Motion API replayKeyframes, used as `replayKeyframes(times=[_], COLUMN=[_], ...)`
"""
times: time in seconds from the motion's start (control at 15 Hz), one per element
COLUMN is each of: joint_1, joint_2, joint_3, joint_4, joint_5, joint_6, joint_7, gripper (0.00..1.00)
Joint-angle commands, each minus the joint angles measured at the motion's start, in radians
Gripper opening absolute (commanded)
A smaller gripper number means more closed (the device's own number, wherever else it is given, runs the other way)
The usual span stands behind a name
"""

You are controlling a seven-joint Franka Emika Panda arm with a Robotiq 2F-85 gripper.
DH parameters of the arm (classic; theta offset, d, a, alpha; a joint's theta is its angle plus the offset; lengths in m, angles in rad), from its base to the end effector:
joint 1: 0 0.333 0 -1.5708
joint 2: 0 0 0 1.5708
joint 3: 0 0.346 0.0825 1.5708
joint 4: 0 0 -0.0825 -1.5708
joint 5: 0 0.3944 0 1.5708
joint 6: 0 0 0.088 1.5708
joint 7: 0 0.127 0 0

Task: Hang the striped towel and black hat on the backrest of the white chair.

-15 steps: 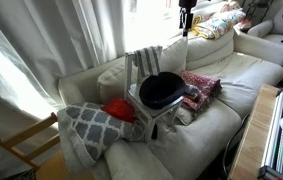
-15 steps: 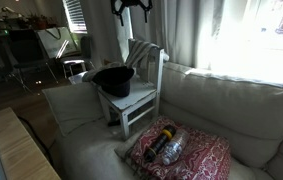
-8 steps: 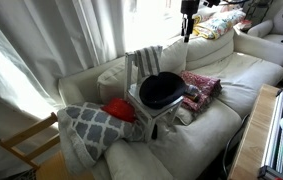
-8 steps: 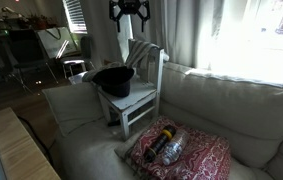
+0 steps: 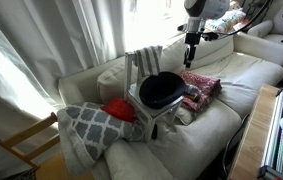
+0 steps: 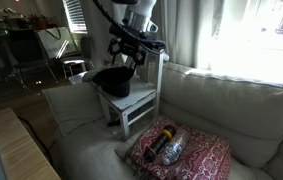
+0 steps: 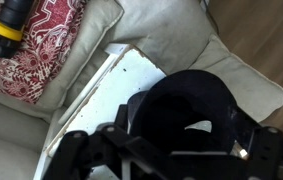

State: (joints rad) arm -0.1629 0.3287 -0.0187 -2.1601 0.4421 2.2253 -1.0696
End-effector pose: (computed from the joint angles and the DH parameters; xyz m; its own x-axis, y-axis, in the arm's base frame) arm 0.5449 -0.0796 0.2278 0.8476 0.5243 0.0817 0.5128 -0.7696 -0.3804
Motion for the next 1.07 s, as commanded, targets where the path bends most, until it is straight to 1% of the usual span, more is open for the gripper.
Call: replayKeyframes(times=[0.0, 0.2, 0.47, 0.53, 0.6, 0.67, 0.73, 0.8, 0.87, 0.93, 1.0], joint_1=[-0.052, -0.076, -0.092, -0.096, -0.097, -0.091, -0.087, -0.087, -0.086, -0.075, -0.072], joint_2=[0.107, 0.169, 0.216, 0.221, 0.226, 0.229, 0.229, 0.227, 0.223, 0.215, 0.207], joint_3=[0.043, 0.077, 0.114, 0.12, 0.123, 0.119, 0.117, 0.12, 0.121, 0.113, 0.109], joint_4=[0.014, 0.025, 0.032, 0.033, 0.036, 0.038, 0.039, 0.041, 0.041, 0.039, 0.038], joint_5=[0.112, 0.177, 0.28, 0.298, 0.316, 0.314, 0.313, 0.323, 0.328, 0.314, 0.302], joint_6=[0.059, 0.087, 0.174, 0.187, 0.197, 0.203, 0.206, 0.217, 0.228, 0.239, 0.246], joint_7=[-0.067, -0.091, -0.125, -0.135, -0.138, -0.132, -0.129, -0.133, -0.135, -0.121, -0.113], gripper=[1.0, 1.0, 1.0, 0.8, 0.74, 0.7, 0.63, 0.53, 0.46, 0.39, 0.3])
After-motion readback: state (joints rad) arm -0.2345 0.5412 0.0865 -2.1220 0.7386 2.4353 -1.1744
